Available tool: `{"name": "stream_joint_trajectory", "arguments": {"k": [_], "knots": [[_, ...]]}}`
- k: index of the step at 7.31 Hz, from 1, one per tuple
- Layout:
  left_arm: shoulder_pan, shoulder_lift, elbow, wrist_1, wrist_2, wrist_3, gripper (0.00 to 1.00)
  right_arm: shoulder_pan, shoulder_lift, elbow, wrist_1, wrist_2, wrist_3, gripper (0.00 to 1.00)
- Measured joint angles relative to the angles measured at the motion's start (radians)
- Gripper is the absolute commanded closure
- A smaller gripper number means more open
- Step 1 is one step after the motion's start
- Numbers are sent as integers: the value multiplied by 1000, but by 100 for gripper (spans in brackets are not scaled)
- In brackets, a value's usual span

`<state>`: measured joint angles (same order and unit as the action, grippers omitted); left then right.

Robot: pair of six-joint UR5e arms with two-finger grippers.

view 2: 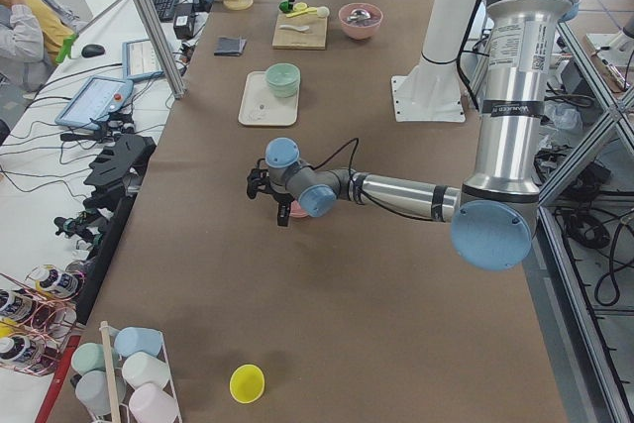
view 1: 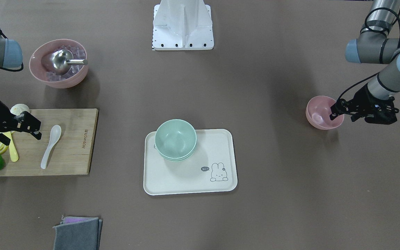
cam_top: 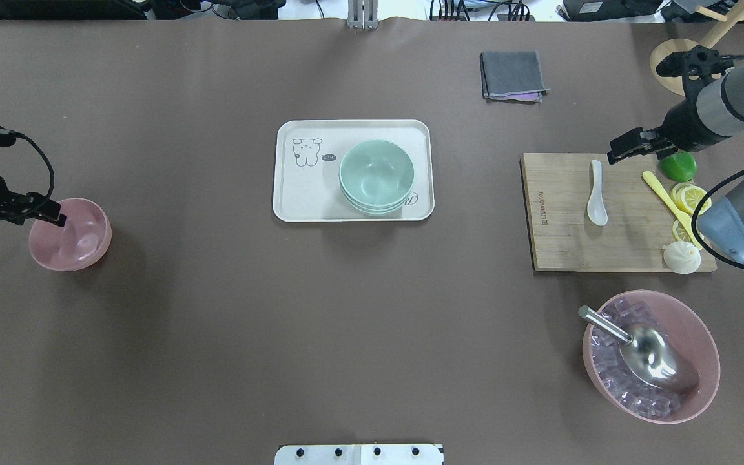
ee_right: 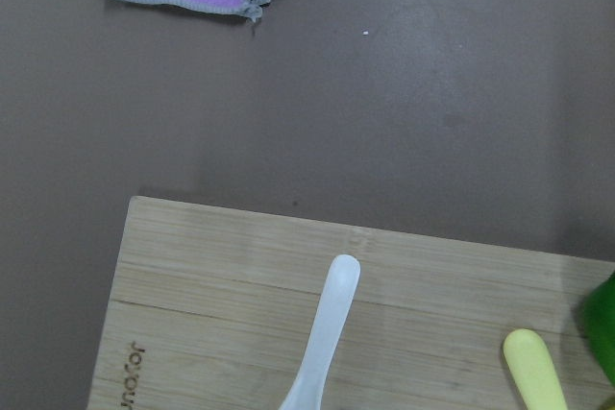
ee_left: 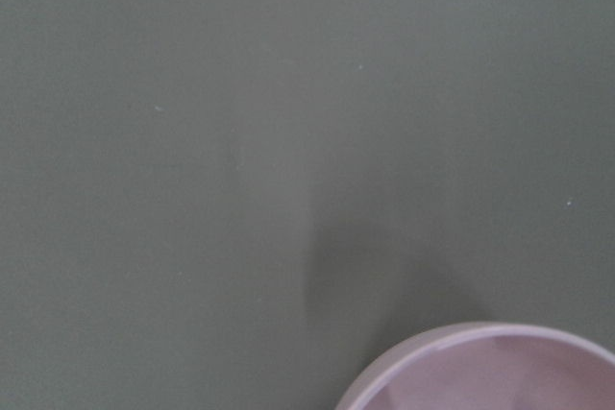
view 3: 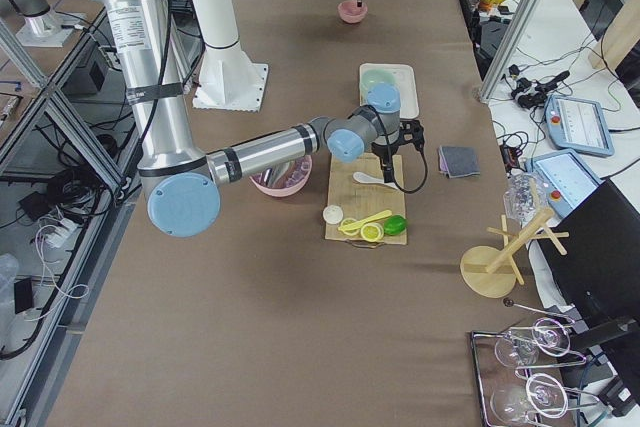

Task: Stack pink bowl on green and place spoon
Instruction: 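Lower left gripper onto pink bowl rim while right gripper reaches for spoon, then carry pink bowl onto green bowl with left gripper while right grasps spoon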

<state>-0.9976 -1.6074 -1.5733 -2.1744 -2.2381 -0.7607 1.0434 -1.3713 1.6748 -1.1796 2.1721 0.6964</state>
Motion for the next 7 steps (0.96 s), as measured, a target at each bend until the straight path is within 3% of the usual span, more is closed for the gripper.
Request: {"name": "stream_joint_trajectory", "arguments": {"k": [1, 5, 7], "knots": [[4, 8, -2, -9, -4, -4, 100, -2, 3, -2, 0, -1, 0, 1], [9, 4, -26, -13, -86, -29, 100, -5, 15, -10, 1, -8, 0, 1], [9, -101, -91, 17, -105, -214, 100, -10, 23, -39, 6, -38, 9, 1]]}}
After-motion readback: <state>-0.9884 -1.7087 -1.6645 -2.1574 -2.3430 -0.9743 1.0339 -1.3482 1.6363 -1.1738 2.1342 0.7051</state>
